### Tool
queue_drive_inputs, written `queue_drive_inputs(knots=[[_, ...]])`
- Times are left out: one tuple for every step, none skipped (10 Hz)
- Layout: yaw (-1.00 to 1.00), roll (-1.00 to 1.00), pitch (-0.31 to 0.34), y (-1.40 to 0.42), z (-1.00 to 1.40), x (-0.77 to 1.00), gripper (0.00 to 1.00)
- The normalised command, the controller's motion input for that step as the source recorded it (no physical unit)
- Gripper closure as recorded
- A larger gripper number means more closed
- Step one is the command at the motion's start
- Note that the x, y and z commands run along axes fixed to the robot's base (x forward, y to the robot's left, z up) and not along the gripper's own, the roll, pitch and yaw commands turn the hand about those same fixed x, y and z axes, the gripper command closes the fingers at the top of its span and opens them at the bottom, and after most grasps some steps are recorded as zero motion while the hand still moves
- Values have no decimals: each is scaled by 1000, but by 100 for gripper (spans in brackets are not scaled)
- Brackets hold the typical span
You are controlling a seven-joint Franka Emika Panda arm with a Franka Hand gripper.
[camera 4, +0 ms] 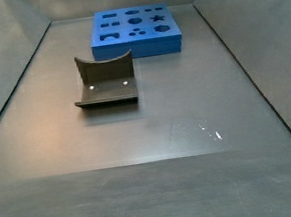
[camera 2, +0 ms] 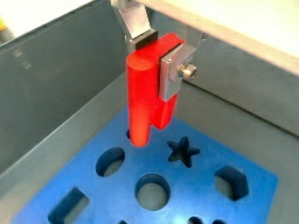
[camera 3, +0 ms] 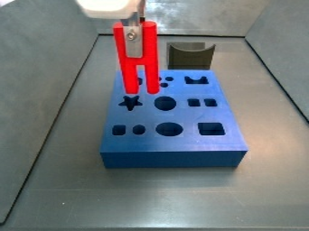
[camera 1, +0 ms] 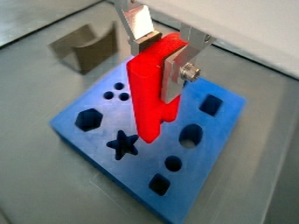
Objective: Insert the square-circle object.
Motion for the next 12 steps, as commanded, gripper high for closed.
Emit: queue_drive_inputs(knots=[[-26, 169, 0, -520, -406, -86, 100], [289, 189, -66, -211, -614, -183, 100], [503, 259, -57, -297, -637, -266, 100], [526, 214, -3, -294, -617, -209, 100], [563, 159, 0, -297, -569, -117, 100], [443, 96, 0, -263, -543, -17, 100], [240, 7, 0, -94, -531, 0, 100], [43, 13, 3, 0, -454, 83, 100], [0, 10, 0, 0, -434, 0, 100], [0, 0, -20, 0, -509, -6, 100], [40, -34, -50, -86, -469, -63, 100], [226, 0, 0, -123, -411, 163, 100]])
